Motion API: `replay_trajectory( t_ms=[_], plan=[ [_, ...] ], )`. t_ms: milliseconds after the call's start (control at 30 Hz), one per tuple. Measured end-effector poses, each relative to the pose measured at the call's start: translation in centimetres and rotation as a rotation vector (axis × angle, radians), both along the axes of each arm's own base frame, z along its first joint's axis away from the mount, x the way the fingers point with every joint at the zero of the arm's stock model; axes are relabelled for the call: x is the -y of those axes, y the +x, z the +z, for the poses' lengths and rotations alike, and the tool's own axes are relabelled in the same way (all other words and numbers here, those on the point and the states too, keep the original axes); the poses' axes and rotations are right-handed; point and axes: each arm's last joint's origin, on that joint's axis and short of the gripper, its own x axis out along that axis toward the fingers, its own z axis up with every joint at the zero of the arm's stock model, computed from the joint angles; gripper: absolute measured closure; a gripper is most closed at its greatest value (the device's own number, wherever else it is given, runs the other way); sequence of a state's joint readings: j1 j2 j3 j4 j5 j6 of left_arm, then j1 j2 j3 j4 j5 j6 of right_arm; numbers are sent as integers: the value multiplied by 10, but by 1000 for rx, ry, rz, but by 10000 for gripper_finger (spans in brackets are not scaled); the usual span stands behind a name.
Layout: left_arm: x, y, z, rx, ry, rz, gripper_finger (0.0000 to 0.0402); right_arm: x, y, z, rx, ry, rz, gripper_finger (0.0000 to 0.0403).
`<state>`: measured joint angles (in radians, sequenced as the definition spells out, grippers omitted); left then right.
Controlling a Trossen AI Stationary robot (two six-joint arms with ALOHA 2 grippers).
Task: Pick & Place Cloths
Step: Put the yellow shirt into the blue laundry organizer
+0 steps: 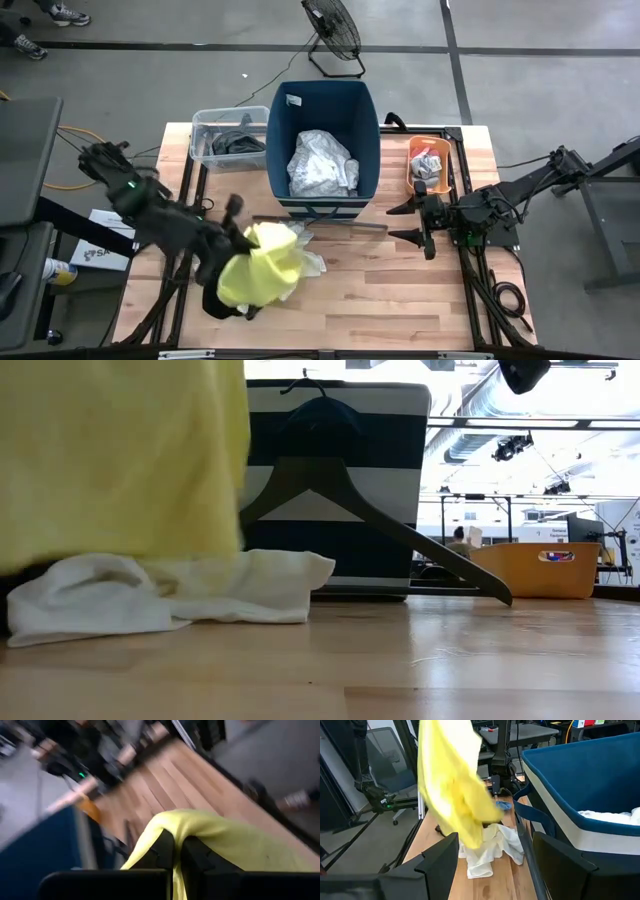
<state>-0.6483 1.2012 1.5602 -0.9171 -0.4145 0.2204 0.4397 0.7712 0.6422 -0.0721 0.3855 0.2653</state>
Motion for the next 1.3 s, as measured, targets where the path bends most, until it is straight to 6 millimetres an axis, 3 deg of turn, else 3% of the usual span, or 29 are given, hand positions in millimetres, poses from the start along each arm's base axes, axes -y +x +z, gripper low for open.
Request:
replay_trajectory(
  t_ms=[367, 567, 933, 1300],
  plan=[
    [-30, -35, 96, 456, -46, 10, 396, 0, 0, 0, 0, 0, 0, 156],
    [-40, -47, 132, 715, 18, 52, 396, 0, 0, 0, 0, 0, 0, 156],
    [-43, -47, 155, 951, 160, 160, 396, 0, 0, 0, 0, 0, 0, 156],
    [-55, 6, 152, 969, 224, 384, 396, 0, 0, 0, 0, 0, 0, 156]
  ],
)
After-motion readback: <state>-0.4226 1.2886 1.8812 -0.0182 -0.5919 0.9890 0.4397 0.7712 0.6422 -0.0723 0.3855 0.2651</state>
